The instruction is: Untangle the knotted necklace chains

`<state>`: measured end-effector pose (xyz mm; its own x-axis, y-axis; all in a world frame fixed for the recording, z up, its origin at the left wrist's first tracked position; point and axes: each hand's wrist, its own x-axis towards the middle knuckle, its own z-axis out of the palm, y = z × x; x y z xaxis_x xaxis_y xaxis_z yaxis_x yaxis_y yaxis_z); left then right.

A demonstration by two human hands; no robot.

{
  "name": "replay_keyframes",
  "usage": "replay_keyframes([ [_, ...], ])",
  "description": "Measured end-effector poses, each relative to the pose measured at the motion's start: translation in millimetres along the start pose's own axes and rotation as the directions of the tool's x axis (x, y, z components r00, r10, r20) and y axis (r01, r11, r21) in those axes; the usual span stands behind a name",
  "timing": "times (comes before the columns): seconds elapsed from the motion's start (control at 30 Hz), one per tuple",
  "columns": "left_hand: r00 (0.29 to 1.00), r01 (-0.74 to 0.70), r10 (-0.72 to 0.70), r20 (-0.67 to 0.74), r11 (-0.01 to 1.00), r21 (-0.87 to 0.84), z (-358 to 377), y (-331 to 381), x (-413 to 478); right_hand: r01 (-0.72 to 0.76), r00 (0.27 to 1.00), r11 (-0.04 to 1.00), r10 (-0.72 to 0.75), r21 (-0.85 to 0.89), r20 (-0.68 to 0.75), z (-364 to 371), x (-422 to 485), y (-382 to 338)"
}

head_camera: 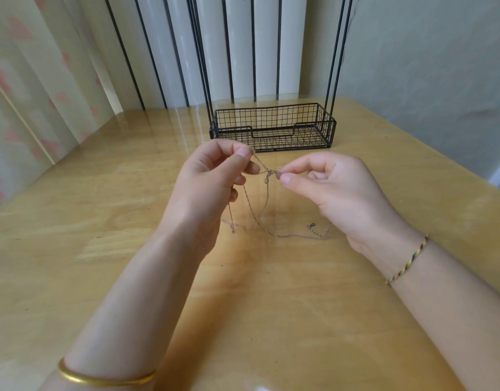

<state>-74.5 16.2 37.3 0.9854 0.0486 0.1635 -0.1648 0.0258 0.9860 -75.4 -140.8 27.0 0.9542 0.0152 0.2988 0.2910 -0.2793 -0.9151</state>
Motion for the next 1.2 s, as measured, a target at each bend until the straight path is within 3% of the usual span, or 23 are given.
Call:
replay_keyframes([
  [0.13,1.000,0.005,-0.005,0.004,1.000,0.003,1.1,0.3,-1.0,-0.010,1.000,0.997,0.010,0.071,0.005,0.6,-0.3,-1.3],
  [0.67,0.991,0.022,-0.059,0.120,0.957,0.290,2.7,-6.1,-0.3,-0.056,0.996,0.960,0.074,0.273,-0.056,3.7,1.5,-2.8],
  [1.2,0.986,-0.060,0.010,0.165,0.951,0.303,5.1,-4.2,-3.8,0.056,0.997,0.994,-0.050,0.095,-0.062,5.9,1.1,-2.0],
])
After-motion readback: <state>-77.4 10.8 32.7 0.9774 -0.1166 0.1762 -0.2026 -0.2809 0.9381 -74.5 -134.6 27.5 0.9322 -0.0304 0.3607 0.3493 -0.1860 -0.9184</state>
